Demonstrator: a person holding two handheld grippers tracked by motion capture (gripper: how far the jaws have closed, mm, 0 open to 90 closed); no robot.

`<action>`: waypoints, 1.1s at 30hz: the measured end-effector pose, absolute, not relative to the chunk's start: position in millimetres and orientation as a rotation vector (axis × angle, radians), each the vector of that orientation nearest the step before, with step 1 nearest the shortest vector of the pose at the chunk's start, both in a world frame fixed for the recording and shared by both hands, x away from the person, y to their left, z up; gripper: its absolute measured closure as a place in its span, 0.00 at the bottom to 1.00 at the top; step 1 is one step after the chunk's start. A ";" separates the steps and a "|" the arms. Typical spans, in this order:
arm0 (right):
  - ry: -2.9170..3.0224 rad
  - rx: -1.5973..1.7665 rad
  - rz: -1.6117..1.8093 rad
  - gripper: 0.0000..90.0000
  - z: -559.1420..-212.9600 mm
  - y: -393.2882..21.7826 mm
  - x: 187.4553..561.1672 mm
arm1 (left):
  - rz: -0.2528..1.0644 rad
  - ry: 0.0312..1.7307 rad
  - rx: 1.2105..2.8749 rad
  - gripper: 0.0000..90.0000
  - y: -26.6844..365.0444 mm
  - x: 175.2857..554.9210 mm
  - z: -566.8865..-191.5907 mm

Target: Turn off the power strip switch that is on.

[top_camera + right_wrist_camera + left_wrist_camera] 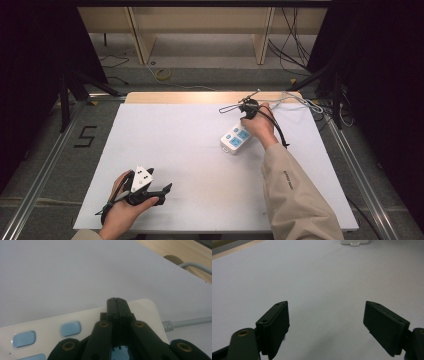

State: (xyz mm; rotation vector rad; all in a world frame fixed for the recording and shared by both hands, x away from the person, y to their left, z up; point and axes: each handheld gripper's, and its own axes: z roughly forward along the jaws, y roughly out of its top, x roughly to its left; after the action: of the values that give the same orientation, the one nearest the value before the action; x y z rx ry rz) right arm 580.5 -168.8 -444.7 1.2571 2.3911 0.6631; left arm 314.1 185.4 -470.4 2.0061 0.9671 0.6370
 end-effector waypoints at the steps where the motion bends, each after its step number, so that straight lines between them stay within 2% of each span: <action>1: 2.393 1.253 0.660 1.00 -444.7 -168.6 580.4 | 0.637 0.967 2.007 0.23 185.4 314.2 -470.4; 33: 2.374 1.262 0.674 1.00 -446.2 -169.3 578.1 | 0.636 0.967 2.002 0.23 185.1 314.3 -470.5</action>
State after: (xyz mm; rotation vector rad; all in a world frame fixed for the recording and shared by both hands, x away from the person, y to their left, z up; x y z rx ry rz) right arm 578.1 -169.3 -446.2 1.2622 2.3737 0.6739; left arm 314.3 185.1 -470.5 2.0021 0.9674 0.6357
